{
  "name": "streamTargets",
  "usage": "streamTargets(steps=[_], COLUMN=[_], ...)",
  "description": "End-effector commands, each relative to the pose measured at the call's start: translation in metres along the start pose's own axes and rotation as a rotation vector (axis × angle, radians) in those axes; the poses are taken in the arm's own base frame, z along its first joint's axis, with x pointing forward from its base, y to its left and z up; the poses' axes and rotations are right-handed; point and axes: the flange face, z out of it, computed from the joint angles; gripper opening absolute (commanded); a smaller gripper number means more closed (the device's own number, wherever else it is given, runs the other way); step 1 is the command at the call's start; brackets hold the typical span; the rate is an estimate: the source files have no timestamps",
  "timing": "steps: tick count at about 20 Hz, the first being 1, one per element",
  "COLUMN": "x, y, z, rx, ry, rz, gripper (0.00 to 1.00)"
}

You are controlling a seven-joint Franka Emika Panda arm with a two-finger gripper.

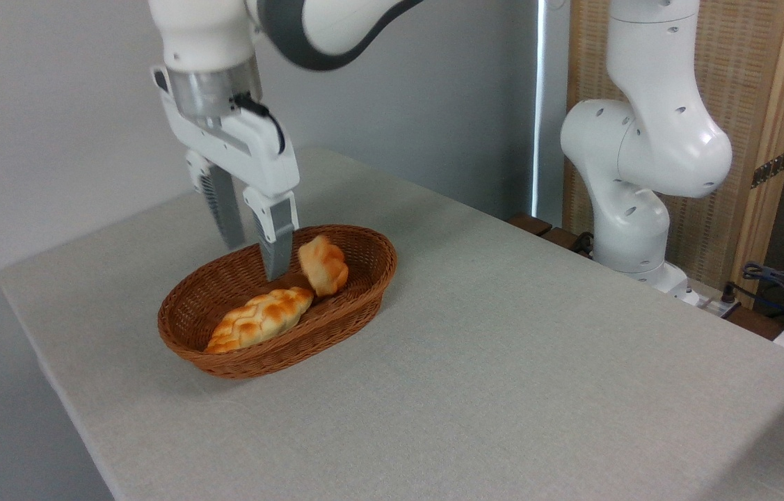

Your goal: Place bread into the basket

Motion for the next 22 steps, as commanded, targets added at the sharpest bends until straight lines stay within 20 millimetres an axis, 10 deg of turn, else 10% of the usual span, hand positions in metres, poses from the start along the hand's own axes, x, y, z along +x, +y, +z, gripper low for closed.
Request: streamTargets(steps=[1,13,22], x=[-0.007,-0.052,-0.056], y=[-0.023,-0.073,-0.065], z=[-0.024,-0.070,-0.062], rx=[-0.030,0.043,0.081], ry=[0.056,-0.076,-0.154], rz=[-0.012,0.095,0.112], gripper=[1.00,1.00,1.00])
